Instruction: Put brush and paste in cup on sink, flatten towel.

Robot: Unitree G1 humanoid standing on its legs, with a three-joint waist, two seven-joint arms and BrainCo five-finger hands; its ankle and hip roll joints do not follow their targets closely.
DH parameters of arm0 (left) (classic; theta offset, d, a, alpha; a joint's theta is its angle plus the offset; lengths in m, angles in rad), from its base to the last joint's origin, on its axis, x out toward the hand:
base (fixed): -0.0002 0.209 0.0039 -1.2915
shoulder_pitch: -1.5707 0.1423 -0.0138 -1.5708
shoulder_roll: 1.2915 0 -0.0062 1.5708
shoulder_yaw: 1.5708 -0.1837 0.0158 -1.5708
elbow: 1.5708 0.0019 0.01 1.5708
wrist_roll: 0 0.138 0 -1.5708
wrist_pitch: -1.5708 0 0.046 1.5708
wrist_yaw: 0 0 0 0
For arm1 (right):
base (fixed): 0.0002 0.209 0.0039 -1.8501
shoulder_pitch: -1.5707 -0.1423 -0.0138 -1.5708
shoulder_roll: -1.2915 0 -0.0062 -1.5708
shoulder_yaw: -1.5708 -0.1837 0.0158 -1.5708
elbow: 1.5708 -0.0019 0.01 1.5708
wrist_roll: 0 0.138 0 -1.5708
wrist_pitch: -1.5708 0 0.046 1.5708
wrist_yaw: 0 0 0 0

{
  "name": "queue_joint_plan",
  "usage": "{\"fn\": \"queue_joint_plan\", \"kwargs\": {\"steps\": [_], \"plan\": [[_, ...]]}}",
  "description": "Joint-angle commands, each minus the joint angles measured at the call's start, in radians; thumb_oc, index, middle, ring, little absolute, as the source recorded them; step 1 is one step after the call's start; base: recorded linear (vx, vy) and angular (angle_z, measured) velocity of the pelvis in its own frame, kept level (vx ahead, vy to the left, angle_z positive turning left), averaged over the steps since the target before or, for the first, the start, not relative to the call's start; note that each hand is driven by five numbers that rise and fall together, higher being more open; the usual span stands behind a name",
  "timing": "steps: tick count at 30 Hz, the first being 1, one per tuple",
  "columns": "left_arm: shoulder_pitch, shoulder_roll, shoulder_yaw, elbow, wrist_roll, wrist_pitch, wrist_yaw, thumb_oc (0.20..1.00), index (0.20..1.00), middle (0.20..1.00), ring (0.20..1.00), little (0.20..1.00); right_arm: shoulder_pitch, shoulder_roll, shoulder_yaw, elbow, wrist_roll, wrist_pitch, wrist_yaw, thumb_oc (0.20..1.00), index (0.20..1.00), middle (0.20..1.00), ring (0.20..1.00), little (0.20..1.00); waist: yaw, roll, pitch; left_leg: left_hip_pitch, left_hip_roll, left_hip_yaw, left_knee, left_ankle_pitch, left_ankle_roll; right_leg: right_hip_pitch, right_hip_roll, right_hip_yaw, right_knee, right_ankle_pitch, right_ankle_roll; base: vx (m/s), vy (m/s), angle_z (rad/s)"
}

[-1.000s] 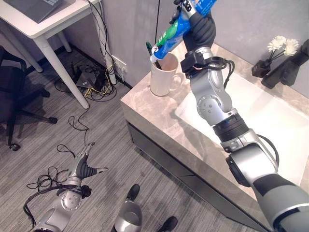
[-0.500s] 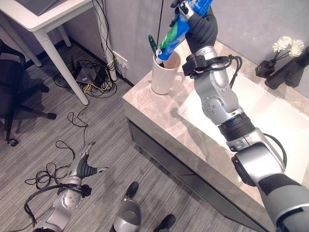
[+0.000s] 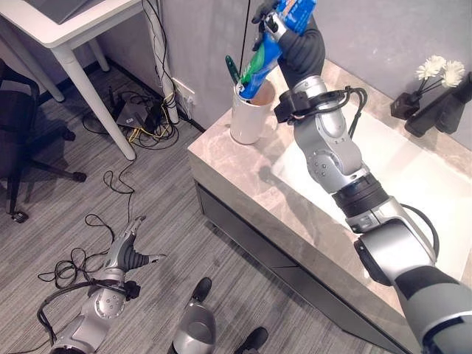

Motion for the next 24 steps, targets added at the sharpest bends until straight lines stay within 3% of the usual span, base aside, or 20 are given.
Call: {"fn": "queue_joint_plan", "kwargs": {"steps": [1,9,10,11,24], "plan": [[0.002,0.018,0.003,-0.031,0.008,-0.026,0.004,1.0,1.0,1.0,1.0,1.0,-0.032,-0.074,0.027,-0.09,-0.047,-0.03,0.026,0.2,0.2,0.2,0.2,0.2,-0.001,-0.021,-0.028,-0.015,-0.043,0.015,-0.049,0.034,0.06,0.049,-0.095,0.012,0.023,0.128,0.063,0.0,0.0,0.0],[-0.008,0.013,-0.004,-0.024,0.014,-0.029,0.004,1.0,1.0,1.0,1.0,1.0,-0.025,-0.077,0.039,-0.075,-0.103,-0.029,0.012,0.2,0.2,0.2,0.2,0.2,-0.005,-0.024,-0.028,-0.017,-0.044,0.012,-0.049,0.034,0.059,0.052,-0.094,0.009,0.02,0.129,0.063,0.0,0.0,0.0],[-0.008,0.013,-0.005,-0.023,0.014,-0.03,0.003,1.0,1.0,1.0,1.0,1.0,-0.024,-0.074,0.041,-0.069,-0.105,-0.027,0.016,0.235,0.235,0.235,0.235,0.235,-0.005,-0.023,-0.029,-0.017,-0.043,0.012,-0.049,0.034,0.059,0.052,-0.094,0.008,0.02,0.13,0.063,0.0,0.0,0.0],[-0.011,0.017,-0.007,-0.016,0.016,-0.031,0.003,1.0,1.0,1.0,1.0,1.0,-0.03,-0.077,0.051,-0.066,-0.13,-0.022,0.004,1.0,1.0,1.0,1.0,1.0,-0.006,-0.024,-0.028,-0.017,-0.043,0.012,-0.049,0.034,0.058,0.052,-0.094,0.009,0.02,0.13,0.063,0.0,0.0,0.0],[-0.031,0.018,-0.024,-0.012,0.011,-0.03,0.01,1.0,1.0,1.0,1.0,1.0,-0.059,-0.048,0.032,-0.03,-0.24,-0.017,-0.094,1.0,1.0,1.0,1.0,1.0,-0.016,-0.019,-0.031,-0.012,-0.042,0.02,-0.049,0.029,0.06,0.048,-0.093,0.016,0.022,0.136,0.064,0.0,0.0,0.0]]}}
